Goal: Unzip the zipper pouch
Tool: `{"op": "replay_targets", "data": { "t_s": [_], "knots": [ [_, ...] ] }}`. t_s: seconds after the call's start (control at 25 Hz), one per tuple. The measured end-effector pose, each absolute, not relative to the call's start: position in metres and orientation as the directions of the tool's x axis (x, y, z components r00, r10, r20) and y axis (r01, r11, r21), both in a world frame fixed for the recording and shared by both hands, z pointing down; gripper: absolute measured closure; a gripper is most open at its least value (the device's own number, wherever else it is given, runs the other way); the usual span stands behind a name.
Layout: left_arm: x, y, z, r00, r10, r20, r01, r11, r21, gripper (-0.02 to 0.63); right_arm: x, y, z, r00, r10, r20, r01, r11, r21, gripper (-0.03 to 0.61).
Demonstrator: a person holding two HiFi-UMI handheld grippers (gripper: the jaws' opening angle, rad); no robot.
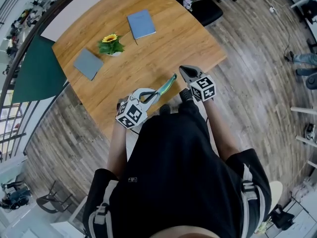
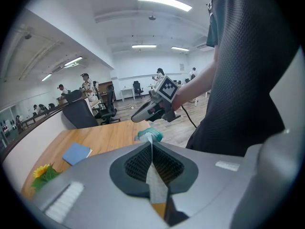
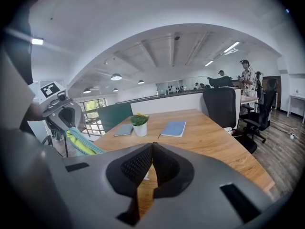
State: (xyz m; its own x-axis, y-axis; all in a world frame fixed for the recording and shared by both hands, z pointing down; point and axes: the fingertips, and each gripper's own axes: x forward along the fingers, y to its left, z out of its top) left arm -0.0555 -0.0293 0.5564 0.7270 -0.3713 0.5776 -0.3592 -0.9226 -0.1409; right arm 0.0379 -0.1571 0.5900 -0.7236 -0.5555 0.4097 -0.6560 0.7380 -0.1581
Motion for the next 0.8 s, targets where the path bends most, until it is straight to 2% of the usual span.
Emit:
{"op": "replay_targets", "data": {
  "t_s": [0.4, 0.8],
  "knots": [
    [-0.069, -0.053, 0.556, 0.694, -0.438, 0.572, -0.453, -0.883, -0.126, 0.606, 0.039, -0.164, 0.604, -0.749, -0.494, 0.442, -0.614, 0.768, -0.181, 0.576],
    [-0.084, -0.089, 0.541, 0.686, -0.540, 0.488, -0.594, -0.803, -0.055, 0.606, 0.029, -0.174, 0.597, -0.758, -0.431, 0.489, -0.535, 0.840, -0.088, 0.576]
  ]
}}
